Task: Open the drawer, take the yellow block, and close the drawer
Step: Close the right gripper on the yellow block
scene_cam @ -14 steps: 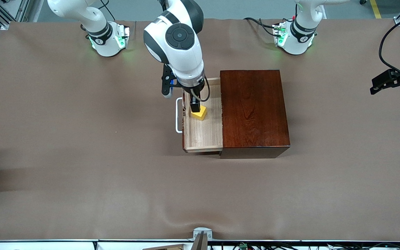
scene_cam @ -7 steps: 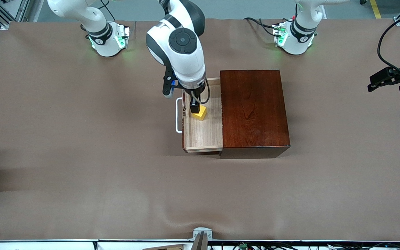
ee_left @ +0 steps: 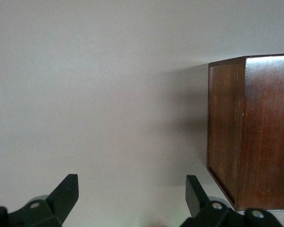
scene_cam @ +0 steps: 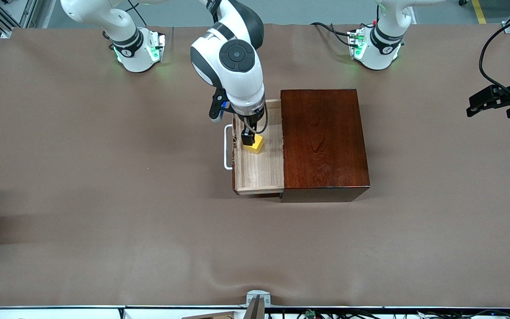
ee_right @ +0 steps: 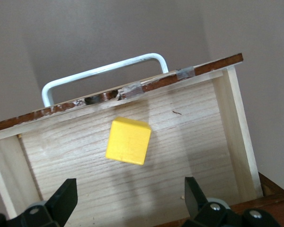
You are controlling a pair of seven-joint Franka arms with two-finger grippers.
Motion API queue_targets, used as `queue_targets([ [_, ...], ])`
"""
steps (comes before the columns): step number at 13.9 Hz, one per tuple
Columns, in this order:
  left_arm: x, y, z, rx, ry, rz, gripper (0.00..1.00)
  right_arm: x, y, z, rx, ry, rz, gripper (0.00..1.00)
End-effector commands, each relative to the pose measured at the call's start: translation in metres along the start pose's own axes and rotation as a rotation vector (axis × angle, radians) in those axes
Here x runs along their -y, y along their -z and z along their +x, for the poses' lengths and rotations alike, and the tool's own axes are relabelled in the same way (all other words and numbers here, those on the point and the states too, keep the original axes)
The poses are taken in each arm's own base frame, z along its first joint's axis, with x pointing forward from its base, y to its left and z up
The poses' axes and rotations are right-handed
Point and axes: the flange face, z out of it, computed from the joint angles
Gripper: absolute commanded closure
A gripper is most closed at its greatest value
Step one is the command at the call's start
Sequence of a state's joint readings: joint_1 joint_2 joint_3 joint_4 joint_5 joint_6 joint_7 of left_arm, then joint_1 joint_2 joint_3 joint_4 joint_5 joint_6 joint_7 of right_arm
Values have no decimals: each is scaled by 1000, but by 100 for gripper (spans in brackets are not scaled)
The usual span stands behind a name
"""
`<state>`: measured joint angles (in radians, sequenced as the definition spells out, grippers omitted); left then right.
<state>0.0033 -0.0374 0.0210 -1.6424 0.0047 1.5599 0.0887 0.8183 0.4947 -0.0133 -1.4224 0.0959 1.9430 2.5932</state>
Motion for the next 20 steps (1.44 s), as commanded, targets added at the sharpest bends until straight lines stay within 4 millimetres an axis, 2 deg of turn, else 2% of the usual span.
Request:
queue_targets([
  [1,-1,6,-4,2,-28,-22,0,-6,-17,-4,8,-72,-2,0],
  [3,-1,6,-4,2,-30,-20,0,-11,-31,-4,9,-84,-2,0],
  [10,0,2,-4,12,-51,-22,0,-8,-68,-3,-3,-89,15,0],
  [13,0,1,-3,14,-57,-22,0,-12,-85,0,3,-83,28,0],
  [18,1,1,-3,14,-56,-22,0,-10,-103,-1,5,-84,34,0],
  [20,2,1,-3,14,-54,-22,0,-8,-101,0,9,-82,38,0],
])
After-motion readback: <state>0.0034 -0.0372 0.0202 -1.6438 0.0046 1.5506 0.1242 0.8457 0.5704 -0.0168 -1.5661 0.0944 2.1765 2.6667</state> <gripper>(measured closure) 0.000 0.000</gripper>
